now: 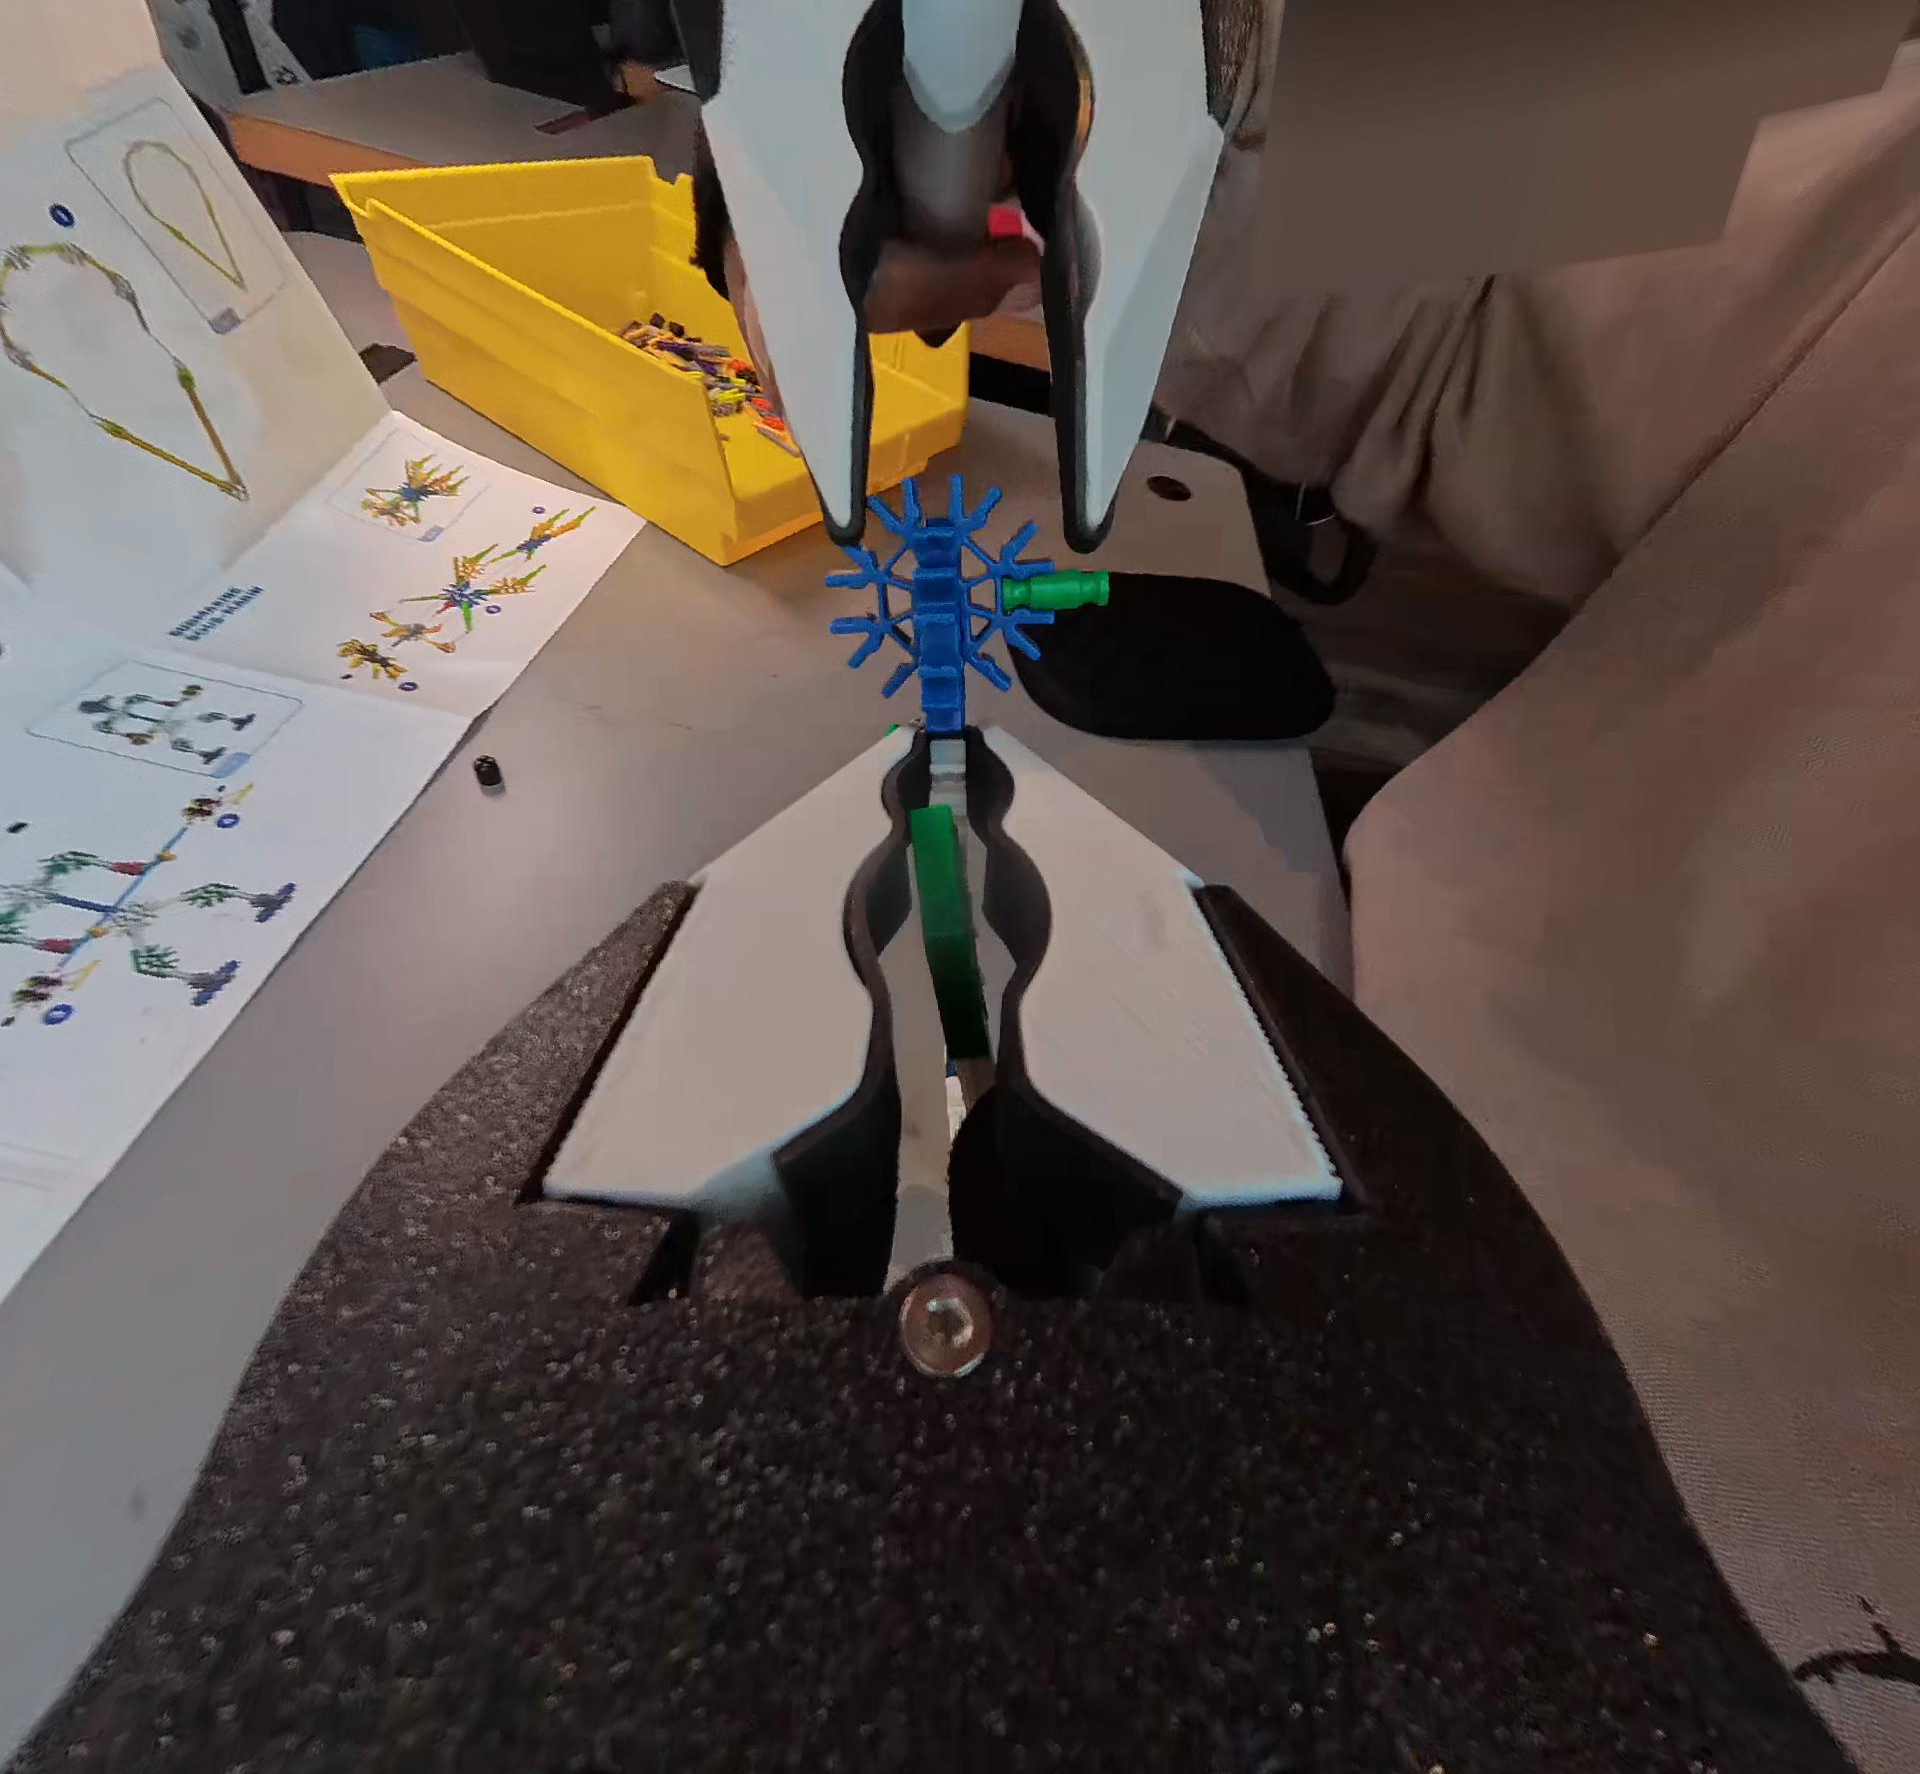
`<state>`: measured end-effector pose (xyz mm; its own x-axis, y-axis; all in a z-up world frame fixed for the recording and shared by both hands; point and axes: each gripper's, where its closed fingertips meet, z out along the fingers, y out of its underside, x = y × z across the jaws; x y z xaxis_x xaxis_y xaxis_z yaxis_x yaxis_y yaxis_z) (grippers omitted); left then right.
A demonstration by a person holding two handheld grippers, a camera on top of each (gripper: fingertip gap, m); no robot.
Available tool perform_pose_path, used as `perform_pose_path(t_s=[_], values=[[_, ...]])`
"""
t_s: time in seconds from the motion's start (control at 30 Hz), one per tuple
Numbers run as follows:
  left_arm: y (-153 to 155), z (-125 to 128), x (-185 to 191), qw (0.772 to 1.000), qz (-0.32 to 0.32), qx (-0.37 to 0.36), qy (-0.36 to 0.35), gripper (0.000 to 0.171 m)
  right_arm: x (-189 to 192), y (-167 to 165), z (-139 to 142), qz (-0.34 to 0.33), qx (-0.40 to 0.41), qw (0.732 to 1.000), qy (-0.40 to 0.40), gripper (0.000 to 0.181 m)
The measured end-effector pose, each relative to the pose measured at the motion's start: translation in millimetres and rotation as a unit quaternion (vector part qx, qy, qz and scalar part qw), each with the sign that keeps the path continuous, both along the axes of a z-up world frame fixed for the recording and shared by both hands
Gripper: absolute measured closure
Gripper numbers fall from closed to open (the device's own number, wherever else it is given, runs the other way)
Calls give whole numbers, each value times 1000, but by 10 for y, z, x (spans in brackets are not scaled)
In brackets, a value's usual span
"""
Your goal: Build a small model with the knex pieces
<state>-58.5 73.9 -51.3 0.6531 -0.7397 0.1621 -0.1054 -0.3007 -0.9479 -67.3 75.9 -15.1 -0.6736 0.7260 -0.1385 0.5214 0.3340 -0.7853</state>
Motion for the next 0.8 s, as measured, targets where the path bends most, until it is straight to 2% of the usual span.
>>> perform_pose_path(t_s=[0.13, 0.3, 0.57, 0.8], values=[[-6, 57, 4, 994, 31, 51, 96, 168, 31, 19, 59, -17, 95, 994, -43, 167], [-82, 189, 6, 985, 43, 97, 133, 168, 108, -28, 227, -23, 173, 984, -43, 161], [-210, 247, 90, 973, 39, 147, 176, 168, 255, -279, 233, -1, 181, 982, -47, 167], [-249, 352, 142, 967, 33, 168, 189, 169, 318, -331, 329, 3, 202, 979, -40, 167]])
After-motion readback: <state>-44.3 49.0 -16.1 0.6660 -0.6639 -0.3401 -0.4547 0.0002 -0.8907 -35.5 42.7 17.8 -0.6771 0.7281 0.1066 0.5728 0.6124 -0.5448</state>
